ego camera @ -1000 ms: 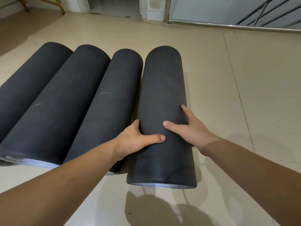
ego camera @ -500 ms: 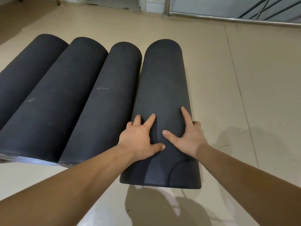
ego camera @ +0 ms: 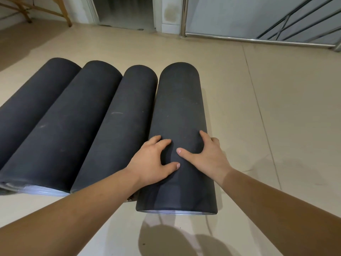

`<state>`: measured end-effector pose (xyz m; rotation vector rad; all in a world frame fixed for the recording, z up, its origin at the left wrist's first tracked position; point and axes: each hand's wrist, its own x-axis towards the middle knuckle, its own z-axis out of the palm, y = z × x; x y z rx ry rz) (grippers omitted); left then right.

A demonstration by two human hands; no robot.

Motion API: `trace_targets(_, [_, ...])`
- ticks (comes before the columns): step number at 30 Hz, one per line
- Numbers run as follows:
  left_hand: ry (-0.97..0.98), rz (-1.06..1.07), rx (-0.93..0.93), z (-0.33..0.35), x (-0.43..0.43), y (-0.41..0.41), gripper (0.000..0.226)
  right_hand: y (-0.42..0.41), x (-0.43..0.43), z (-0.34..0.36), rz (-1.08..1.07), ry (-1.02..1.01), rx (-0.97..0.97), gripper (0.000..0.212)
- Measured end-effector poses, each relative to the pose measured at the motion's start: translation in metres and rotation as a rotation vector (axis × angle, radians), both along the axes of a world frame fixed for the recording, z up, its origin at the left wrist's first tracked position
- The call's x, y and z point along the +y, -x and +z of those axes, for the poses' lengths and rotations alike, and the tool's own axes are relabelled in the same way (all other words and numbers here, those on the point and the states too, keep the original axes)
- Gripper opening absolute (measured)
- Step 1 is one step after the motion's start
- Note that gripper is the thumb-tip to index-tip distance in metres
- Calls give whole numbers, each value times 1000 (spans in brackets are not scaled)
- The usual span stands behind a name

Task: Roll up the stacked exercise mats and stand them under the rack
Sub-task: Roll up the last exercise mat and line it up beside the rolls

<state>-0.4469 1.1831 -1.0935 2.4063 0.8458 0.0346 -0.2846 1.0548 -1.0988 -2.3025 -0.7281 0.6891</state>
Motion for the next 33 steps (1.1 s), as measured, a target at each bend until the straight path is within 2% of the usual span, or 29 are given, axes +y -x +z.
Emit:
trace_targets(7, [-35, 15, -84, 1, -2, -4, 75, -6, 5, 4, -15, -11, -28, 115])
trace_targets(13, [-79, 25, -154, 7, 2, -13, 61, -14, 3, 6, -21, -40, -66, 103])
trace_targets(18, [-87, 40, -178, 9, -1, -20, 60, -23, 2, 10, -57, -79, -80, 87])
trace_targets(30, [-90, 45, -205, 12, -1, -25, 58, -28, 1, 12, -81, -71, -101, 72])
trace_targets(33, [-90, 8, -186, 24, 5, -25, 57, -35, 1, 21, -73, -75, -129, 61])
